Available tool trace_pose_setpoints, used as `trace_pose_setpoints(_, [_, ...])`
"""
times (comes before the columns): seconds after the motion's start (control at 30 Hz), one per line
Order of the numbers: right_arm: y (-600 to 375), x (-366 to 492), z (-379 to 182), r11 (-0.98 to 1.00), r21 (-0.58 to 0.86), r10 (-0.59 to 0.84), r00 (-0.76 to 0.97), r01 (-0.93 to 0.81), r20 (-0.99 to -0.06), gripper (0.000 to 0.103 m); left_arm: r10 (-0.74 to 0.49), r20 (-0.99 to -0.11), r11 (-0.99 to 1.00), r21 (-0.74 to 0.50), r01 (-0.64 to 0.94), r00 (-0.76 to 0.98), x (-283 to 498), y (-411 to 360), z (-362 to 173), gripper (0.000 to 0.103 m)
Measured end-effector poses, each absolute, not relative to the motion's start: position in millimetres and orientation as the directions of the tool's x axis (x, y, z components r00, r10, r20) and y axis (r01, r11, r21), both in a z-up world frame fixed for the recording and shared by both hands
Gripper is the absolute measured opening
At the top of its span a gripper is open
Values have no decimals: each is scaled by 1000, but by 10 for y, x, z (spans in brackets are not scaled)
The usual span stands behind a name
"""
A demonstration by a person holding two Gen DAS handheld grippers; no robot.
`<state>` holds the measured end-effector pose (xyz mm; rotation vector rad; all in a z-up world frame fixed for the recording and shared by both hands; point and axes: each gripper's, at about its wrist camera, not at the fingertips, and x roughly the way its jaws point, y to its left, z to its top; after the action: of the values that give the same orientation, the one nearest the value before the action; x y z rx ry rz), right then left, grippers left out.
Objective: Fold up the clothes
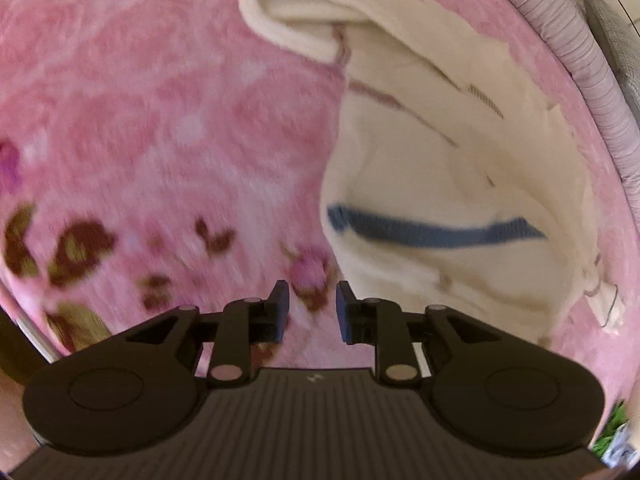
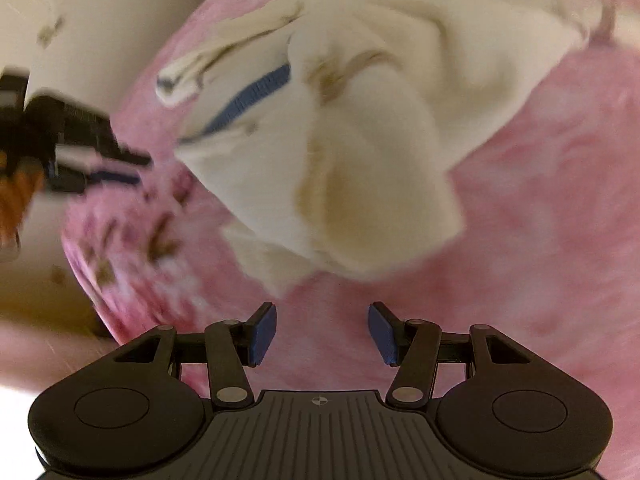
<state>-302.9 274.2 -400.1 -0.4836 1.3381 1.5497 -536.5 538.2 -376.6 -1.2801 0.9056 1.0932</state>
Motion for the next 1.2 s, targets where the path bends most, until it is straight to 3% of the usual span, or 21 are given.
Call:
trace_pose_setpoints(0.17, [2899, -3119, -4137, 284, 602, 560, -381, -746, -736, 53, 93, -940, -102, -336, -936, 327, -5365, 5271, -3856, 20])
trace_pose_setpoints(0.2, [2961, -3178, -4142, 279, 561, 547, -350, -780, -760, 35, 93, -938, -106, -344, -933, 335, -5359, 5265, -3849, 19])
trace_pose_setpoints(0.23, [2998, -3243, -4087, 215, 503, 534, -330, -837, -778, 26, 93, -935, -110, -352, -929, 343, -5350, 5260, -3843, 19])
trace_pose_setpoints(0.33, [3028, -3373, -3886, -9, 288, 514, -252, -957, -820, 14, 114, -919, -96, -388, -917, 377, -5303, 5269, -3770, 19])
trace_pose_setpoints(0.43, [2828, -3269, -3551, -199, 17, 559, -128, -980, -819, 11, 128, -899, -79, -430, -899, 419, -5230, 5227, -3684, 19])
trace_pose_setpoints(0.53, [2531, -2987, -3111, -285, -248, 653, 2, -926, -758, 9, 115, -871, -66, -486, -872, 477, -5095, 5105, -3638, 19])
trace_pose_setpoints(0.6, [2290, -2802, -2908, -348, -327, 679, 4, -879, -734, 9, 91, -857, -51, -513, -857, 507, -4925, 4964, -3665, 19])
trace_pose_setpoints(0.73, [1855, -2518, -3352, -466, -372, 499, 109, -803, -860, 9, 65, -847, -65, -531, -845, 527, -4645, 4687, -3752, 20])
trace_pose_setpoints(0.87, [1544, -2151, -3886, -453, -529, 413, 356, -718, -838, 9, 82, -869, -48, -492, -869, 487, -4473, 4383, -3779, 22])
trace_pose_setpoints(0.9, [1512, -2035, -3877, -437, -479, 378, 328, -761, -866, 9, 86, -882, -38, -469, -883, 464, -4449, 4316, -3790, 23])
trace_pose_setpoints(0.97, [1466, -1710, -3753, -306, -231, 296, 138, -924, -945, 11, 103, -903, -39, -424, -905, 418, -4434, 4153, -3786, 23])
trace_pose_setpoints(1.03, [1415, -1311, -3639, -53, 58, 282, -71, -997, -957, 22, 135, -920, -55, -377, -925, 367, -4454, 4011, -3785, 25])
trace_pose_setpoints(1.07, [1387, -1142, -3627, 62, 172, 301, -146, -983, -943, 24, 155, -929, -68, -350, -934, 337, -4475, 3944, -3784, 25])
trace_pose_setpoints(1.13, [1344, -854, -3647, 253, 342, 360, -240, -905, -901, 40, 189, -944, -84, -289, -954, 270, -4540, 3841, -3817, 27])
trace_pose_setpoints(1.2, [1420, -745, -3678, 341, 443, 414, -291, -829, -863, 48, 213, -955, -102, -232, -967, 207, -4619, 3756, -3877, 31])
